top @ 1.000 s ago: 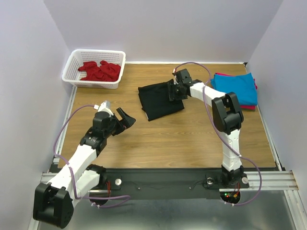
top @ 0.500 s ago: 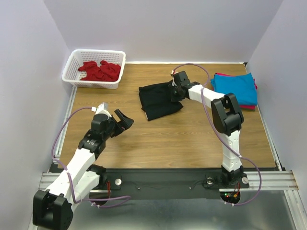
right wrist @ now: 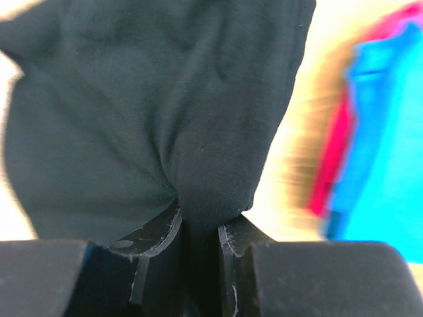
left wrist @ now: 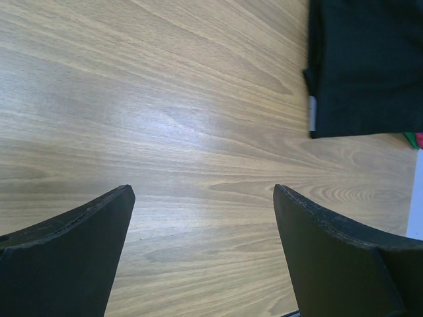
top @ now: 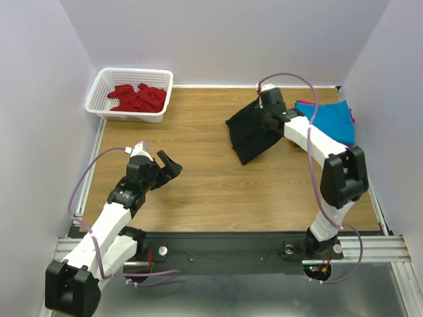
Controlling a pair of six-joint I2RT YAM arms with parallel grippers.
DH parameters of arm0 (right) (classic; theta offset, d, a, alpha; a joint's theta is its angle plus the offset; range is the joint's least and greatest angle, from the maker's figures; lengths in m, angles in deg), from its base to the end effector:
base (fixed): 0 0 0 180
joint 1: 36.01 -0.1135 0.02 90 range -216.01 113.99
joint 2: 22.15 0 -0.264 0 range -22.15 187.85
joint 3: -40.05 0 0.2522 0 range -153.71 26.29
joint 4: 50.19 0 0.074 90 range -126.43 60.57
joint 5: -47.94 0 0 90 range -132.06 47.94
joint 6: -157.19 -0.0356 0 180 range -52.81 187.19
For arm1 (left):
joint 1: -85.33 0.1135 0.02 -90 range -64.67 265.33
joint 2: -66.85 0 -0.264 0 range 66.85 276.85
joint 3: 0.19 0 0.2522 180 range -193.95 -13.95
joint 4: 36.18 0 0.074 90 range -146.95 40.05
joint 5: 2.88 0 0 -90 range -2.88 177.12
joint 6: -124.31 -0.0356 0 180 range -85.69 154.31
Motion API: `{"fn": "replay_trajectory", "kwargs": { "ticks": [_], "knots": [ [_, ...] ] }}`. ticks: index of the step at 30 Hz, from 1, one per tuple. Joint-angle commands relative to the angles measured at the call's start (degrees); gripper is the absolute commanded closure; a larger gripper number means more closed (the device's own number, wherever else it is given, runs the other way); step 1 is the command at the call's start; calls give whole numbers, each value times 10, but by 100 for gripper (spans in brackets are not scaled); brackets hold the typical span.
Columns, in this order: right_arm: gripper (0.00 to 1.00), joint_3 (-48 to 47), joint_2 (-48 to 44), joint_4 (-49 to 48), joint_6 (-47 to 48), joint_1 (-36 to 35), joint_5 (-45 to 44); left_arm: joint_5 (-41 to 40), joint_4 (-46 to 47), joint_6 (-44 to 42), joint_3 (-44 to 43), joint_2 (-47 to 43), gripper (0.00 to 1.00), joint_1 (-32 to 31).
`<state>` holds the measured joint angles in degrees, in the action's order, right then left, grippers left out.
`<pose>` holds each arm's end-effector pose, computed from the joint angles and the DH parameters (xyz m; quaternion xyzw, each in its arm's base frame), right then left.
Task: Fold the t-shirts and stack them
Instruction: Neatly place the folded tshirt to the corner
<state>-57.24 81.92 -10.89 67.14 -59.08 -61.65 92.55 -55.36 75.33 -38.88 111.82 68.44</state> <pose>0.3812 0.1494 0.2623 -0.1200 0.9082 -0.0807 0.3927 0.1739 -0.0563 0.2254 -0.1518 0.8312 -0.2932 0.4473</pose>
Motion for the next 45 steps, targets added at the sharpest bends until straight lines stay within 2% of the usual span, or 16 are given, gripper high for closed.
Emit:
{"fn": "replay_trajectory", "kwargs": {
  "ticks": [1, 12, 22, 31, 40, 45],
  "knots": [
    [100, -2, -64, -15, 76, 33, -36, -29, -21, -23, -50, 3, 1, 0],
    [100, -42, -113, -13, 153, 119, -10, -50, -50, -29, -70, -6, 2, 0],
    [100, -101, -135, 0, 170, 157, 8, -50, -50, -35, -72, 9, 2, 0],
    [100, -101, -157, 12, 185, 219, 46, -50, -51, -37, -74, 9, 2, 0],
    [100, -98, -114, 17, 190, 291, 115, -50, -53, -38, -76, 14, 2, 0],
    [100, -107, -76, 17, 190, 317, 79, -50, -50, -38, -74, 21, 1, 0]
  ]
}}
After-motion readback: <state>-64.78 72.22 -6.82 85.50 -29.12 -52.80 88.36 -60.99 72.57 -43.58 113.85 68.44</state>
